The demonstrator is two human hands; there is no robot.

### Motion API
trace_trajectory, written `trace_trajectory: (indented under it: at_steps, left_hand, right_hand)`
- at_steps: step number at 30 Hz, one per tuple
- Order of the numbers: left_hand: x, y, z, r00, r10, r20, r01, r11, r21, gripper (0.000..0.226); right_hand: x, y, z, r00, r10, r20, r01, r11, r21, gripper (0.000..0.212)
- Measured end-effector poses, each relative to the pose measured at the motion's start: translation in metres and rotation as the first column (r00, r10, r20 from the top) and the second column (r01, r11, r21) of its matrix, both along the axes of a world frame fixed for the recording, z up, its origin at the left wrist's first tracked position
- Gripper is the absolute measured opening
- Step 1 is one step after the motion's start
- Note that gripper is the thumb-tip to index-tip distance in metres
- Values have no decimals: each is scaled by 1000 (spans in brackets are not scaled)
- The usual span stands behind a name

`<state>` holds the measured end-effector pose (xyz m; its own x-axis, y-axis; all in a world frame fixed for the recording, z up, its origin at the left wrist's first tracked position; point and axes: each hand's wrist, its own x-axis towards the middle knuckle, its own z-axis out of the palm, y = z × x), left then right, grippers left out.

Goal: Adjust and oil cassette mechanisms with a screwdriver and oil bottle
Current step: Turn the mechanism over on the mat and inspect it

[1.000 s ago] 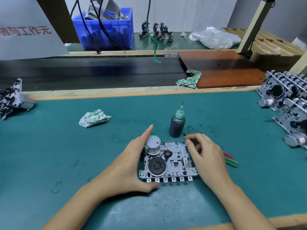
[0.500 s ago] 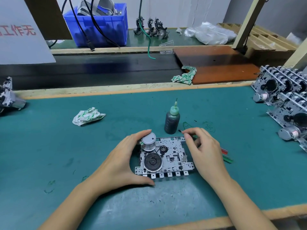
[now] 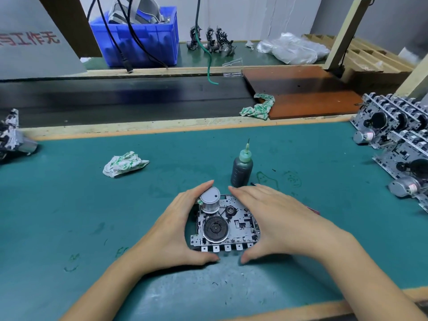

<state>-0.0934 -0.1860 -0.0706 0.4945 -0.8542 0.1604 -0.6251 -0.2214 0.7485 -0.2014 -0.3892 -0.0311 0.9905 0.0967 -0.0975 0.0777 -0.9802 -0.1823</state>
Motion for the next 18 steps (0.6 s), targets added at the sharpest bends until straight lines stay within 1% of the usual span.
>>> trace_trajectory:
  at_steps: [2, 4, 5, 6, 7, 8, 9, 10, 11, 12, 13, 14, 15, 16, 17, 18]
  left_hand:
    - [0, 0, -1, 1000, 4, 9, -4, 1000, 3, 113]
    - [-1, -1, -1, 1000, 11, -9, -10, 1000, 9, 114]
    - [-1, -1, -1, 999, 11, -39, -11, 1000, 7, 116]
    - [-1, 0, -2, 995, 10, -100, -10, 1000, -4, 119]
    - [0, 1, -1, 981, 10, -194, -16, 999, -32, 123]
    - [3, 2, 1, 952, 8, -306, -33, 997, -76, 126]
    - [5, 2, 3, 911, -2, -412, -55, 991, -126, 124]
    - [6, 0, 5, 866, -30, -499, -66, 982, -174, 119]
    - [7, -2, 7, 815, -87, -573, -50, 975, -218, 111]
    - [4, -3, 9, 759, -162, -630, -14, 964, -265, 107]
    - [0, -4, 11, 704, -228, -672, 19, 953, -302, 109]
    - [-3, -6, 12, 608, -275, -745, 40, 947, -318, 116]
    - [-4, -7, 13, 497, -301, -814, 43, 945, -324, 120]
    - [-6, -10, 9, 399, -318, -860, 18, 941, -339, 115]
    - [-8, -16, 6, 308, -321, -895, -34, 937, -348, 103]
    - [-10, -23, 4, 214, -310, -926, -97, 937, -336, 95]
  right_hand:
    - [4, 4, 3, 1000, 9, 12, -8, 998, -55, 118]
    - [10, 6, 6, 999, 35, 15, -33, 992, -119, 106]
    - [11, 5, 9, 999, 50, 10, -48, 989, -137, 100]
    - [12, 2, 13, 998, 56, -3, -56, 991, -122, 95]
    - [12, -2, 16, 999, 50, -14, -51, 995, -84, 93]
    - [11, -7, 19, 999, 34, -17, -34, 999, -6, 92]
    - [9, -12, 20, 999, 9, -35, -5, 991, 137, 90]
    - [8, -14, 21, 997, -4, -80, 32, 939, 342, 88]
    - [6, -14, 20, 988, 15, -151, 76, 811, 580, 84]
    - [5, -10, 19, 976, 77, -204, 110, 632, 767, 78]
    - [4, -3, 17, 968, 136, -211, 122, 483, 867, 72]
    - [4, 3, 12, 962, 177, -209, 130, 378, 916, 74]
    - [4, 10, 6, 952, 218, -214, 150, 277, 949, 86]
    - [3, 17, 1, 956, 231, -182, 132, 218, 967, 98]
    - [2, 22, -5, 967, 199, -159, 126, 170, 977, 100]
    - [2, 26, -10, 973, 162, -165, 149, 111, 983, 90]
